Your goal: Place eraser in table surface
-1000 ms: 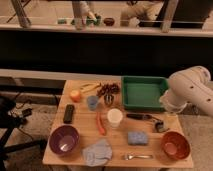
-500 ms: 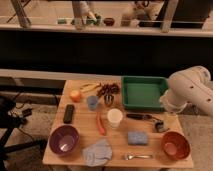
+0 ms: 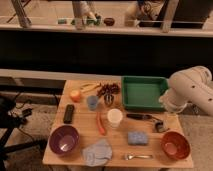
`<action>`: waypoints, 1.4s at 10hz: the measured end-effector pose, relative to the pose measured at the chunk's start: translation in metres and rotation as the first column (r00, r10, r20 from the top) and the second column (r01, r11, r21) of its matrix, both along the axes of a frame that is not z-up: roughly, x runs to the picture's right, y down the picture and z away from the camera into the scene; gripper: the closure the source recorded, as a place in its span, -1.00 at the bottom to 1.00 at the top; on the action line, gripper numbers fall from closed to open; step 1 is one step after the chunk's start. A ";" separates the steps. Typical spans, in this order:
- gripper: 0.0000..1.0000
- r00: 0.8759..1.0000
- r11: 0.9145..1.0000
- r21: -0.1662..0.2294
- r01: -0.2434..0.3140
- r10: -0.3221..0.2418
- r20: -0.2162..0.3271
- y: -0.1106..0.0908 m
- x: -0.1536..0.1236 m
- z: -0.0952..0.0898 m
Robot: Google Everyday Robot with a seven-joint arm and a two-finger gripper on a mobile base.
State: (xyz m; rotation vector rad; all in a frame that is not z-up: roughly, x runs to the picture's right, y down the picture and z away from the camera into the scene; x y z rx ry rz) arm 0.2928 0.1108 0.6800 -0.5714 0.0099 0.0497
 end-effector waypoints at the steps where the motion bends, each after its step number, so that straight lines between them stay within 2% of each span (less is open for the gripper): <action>1: -0.60 1.000 1.000 -0.006 0.007 -0.007 0.014 0.001 0.000 -0.001; 6: -0.60 0.990 1.000 -0.004 0.014 -0.014 0.138 0.000 -0.002 -0.004; 9: -0.60 0.974 0.999 0.026 0.025 -0.030 0.223 0.002 -0.001 -0.007; 11: -0.60 0.948 0.996 0.066 0.058 -0.076 0.308 0.005 0.001 -0.008; 14: -0.60 0.917 0.992 0.109 0.064 -0.101 0.386 0.008 0.002 -0.011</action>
